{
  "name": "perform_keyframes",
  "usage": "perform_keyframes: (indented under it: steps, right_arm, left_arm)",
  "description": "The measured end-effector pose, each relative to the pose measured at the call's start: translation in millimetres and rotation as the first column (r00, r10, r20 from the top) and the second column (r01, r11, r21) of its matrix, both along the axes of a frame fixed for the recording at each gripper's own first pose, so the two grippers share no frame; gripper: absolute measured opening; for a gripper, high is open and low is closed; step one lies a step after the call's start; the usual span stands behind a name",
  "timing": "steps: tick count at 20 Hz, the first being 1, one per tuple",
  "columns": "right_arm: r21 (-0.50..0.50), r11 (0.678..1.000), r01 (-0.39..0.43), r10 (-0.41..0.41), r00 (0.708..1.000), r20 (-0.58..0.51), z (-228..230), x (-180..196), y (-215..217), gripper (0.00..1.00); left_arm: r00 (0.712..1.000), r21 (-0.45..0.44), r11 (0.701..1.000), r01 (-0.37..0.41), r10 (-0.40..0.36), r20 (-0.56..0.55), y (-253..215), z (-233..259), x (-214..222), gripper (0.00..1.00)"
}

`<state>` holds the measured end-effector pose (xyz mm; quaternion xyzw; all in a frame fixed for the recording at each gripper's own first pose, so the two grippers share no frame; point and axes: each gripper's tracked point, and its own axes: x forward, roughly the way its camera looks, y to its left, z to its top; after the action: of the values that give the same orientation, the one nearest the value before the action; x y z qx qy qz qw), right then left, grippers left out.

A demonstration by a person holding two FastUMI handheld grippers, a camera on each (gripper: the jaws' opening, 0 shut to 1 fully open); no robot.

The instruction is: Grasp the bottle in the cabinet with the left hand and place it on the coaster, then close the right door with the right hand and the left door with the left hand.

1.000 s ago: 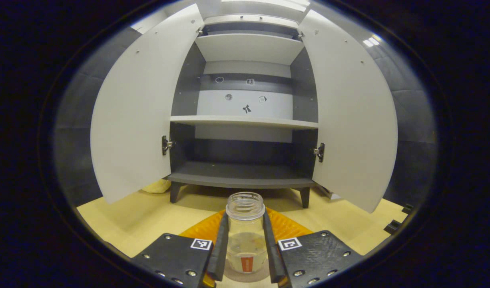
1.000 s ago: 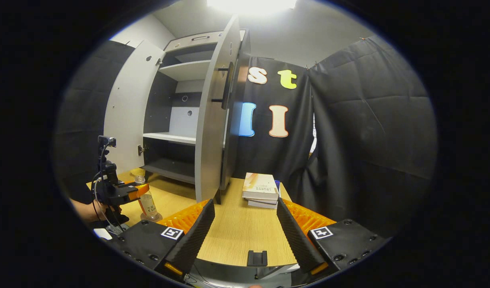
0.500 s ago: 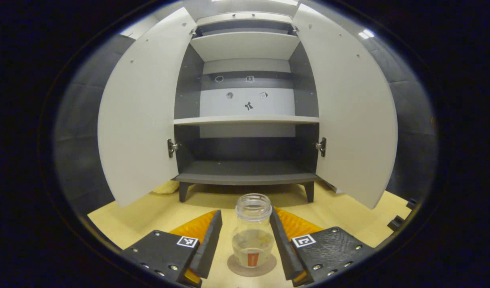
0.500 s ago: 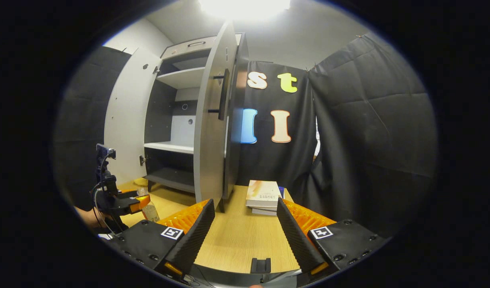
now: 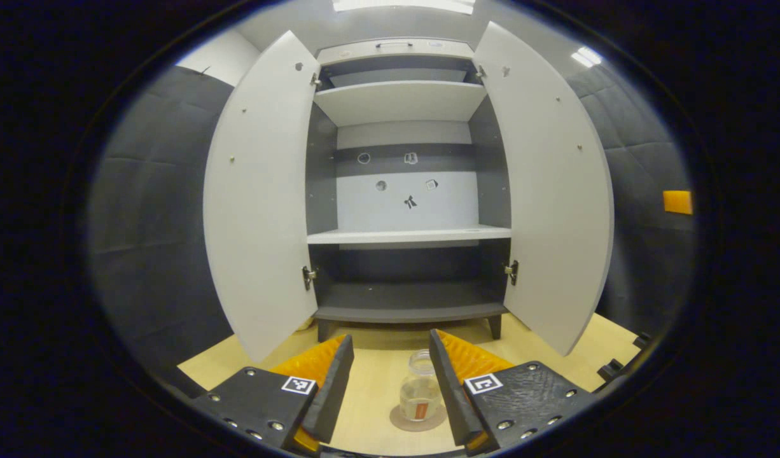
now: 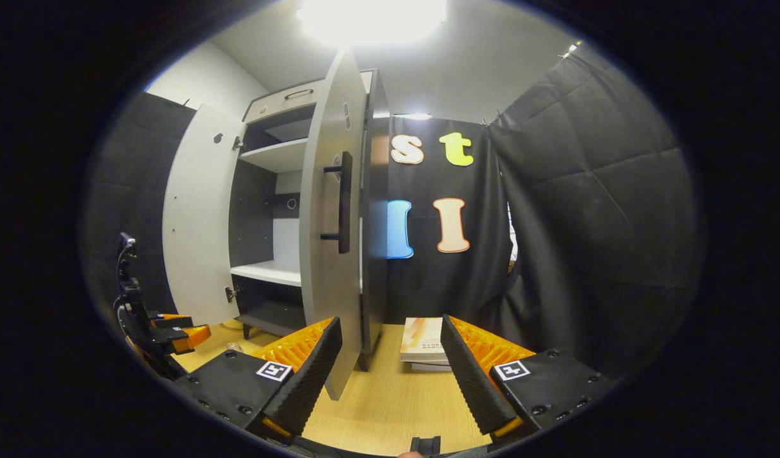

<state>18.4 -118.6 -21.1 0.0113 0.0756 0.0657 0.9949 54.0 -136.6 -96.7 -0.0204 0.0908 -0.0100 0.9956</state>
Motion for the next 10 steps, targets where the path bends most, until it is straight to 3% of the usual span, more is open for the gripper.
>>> perform_keyframes:
  steps: [4, 10]
  right_arm:
    - [0.028, 0.997, 0.075, -0.074, 0.997, -0.019, 22, 29, -7, 0.96]
    - [0.011, 0.982, 0.188, -0.188, 0.982, 0.021, 59, 71, 4, 0.99]
  left_arm:
    - [0.998, -0.017, 0.998, -0.059, 0.059, 0.006, 35, 25, -6, 0.70]
    - [0.994, 0.038, 0.994, -0.098, 0.096, 0.052, 96, 53, -12, 0.70]
